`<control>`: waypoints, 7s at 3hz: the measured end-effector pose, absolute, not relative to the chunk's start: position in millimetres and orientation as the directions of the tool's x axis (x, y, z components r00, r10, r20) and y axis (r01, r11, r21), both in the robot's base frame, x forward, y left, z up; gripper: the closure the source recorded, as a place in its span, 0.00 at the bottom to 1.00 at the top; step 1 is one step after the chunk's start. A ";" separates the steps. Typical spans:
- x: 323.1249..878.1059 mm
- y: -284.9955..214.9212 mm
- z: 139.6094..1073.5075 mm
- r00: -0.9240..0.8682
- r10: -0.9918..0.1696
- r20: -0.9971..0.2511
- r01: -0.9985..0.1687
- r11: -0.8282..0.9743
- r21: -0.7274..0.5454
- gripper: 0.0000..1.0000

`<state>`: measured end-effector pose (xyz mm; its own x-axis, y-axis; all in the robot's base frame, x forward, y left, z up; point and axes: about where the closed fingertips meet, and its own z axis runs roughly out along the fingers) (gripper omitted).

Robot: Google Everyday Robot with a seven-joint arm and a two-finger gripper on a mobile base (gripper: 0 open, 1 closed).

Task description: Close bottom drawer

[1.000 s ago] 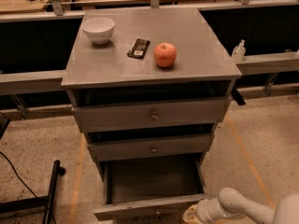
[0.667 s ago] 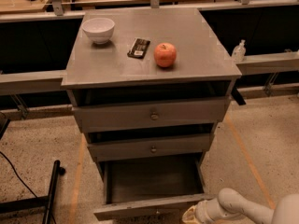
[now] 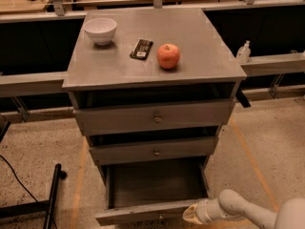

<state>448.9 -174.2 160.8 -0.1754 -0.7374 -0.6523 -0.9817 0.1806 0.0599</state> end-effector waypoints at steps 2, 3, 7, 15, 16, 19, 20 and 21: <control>469.2 -157.0 157.6 -0.131 -0.722 -0.679 -0.986 0.169 0.010 1.00; 497.2 -144.8 158.6 -0.074 -0.716 -0.694 -0.984 0.167 -0.068 1.00; 526.3 -143.3 161.6 -0.020 -0.707 -0.707 -0.963 0.204 -0.176 1.00; 533.3 -140.7 128.8 -0.033 -0.651 -0.759 -0.978 0.177 -0.110 1.00; 537.9 -139.3 128.5 -0.032 -0.644 -0.765 -0.977 0.182 -0.112 1.00; 560.1 -139.9 135.8 -0.018 -0.614 -0.789 -0.966 0.215 -0.145 1.00; 570.5 -138.4 140.1 -0.004 -0.596 -0.803 -0.961 0.225 -0.163 1.00; 570.7 -138.3 140.3 -0.003 -0.595 -0.803 -0.960 0.225 -0.163 1.00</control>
Offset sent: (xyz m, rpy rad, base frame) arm 0.1257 0.0743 0.0134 0.0836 -0.3175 0.0406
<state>570.7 -138.3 140.3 -0.0030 -0.5955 -0.8034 -0.9605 0.2254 -0.1634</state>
